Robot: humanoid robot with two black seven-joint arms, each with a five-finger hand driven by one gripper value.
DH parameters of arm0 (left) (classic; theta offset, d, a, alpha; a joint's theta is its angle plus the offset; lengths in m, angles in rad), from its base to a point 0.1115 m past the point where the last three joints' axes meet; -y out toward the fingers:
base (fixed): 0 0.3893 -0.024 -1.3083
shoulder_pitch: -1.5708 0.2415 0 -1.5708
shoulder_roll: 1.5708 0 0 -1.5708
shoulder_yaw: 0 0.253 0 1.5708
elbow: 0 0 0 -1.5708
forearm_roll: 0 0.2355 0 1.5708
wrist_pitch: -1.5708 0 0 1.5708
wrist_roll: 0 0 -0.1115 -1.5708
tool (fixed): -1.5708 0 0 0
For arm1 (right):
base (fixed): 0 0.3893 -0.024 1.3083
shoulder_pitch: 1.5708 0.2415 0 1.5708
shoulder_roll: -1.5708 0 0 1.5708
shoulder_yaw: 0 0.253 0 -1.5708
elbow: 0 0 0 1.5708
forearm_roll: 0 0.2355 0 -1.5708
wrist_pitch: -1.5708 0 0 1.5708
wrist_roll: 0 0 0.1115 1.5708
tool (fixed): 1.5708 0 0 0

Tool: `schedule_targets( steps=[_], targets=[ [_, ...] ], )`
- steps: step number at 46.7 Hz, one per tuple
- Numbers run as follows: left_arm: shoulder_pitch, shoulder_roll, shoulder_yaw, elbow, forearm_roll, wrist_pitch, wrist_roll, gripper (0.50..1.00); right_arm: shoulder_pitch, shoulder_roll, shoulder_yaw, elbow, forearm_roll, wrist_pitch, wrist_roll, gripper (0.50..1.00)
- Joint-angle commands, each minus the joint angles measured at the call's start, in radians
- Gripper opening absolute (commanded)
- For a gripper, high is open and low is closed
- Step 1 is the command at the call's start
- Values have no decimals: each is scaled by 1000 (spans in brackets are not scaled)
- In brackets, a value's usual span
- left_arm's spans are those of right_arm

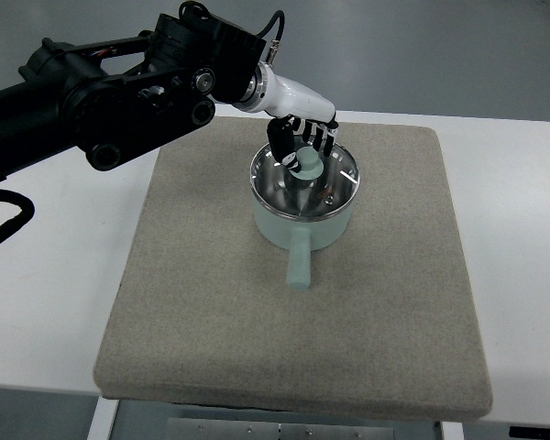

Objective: Place lid left of pot with left hand
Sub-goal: 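Close the left hand fingers around the mint-green lid knob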

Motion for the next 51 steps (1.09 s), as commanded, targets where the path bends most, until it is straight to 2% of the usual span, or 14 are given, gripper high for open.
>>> schedule_targets(
  steps=[1, 6, 21, 51],
  targets=[
    [1, 3, 0, -15, 13, 0, 1, 654, 0, 0, 1, 0, 0, 0, 0, 924],
    [-1, 3, 0, -20, 17, 0, 1, 632, 0, 0, 0, 0, 0, 0, 0, 924],
    [-4, 5, 1, -21, 20, 0, 1, 645, 0, 0, 0, 0, 0, 0, 0, 924],
    [-5, 11, 1, -20, 22, 0, 1, 636, 0, 0, 1, 0, 1, 0, 0, 924]
  ],
)
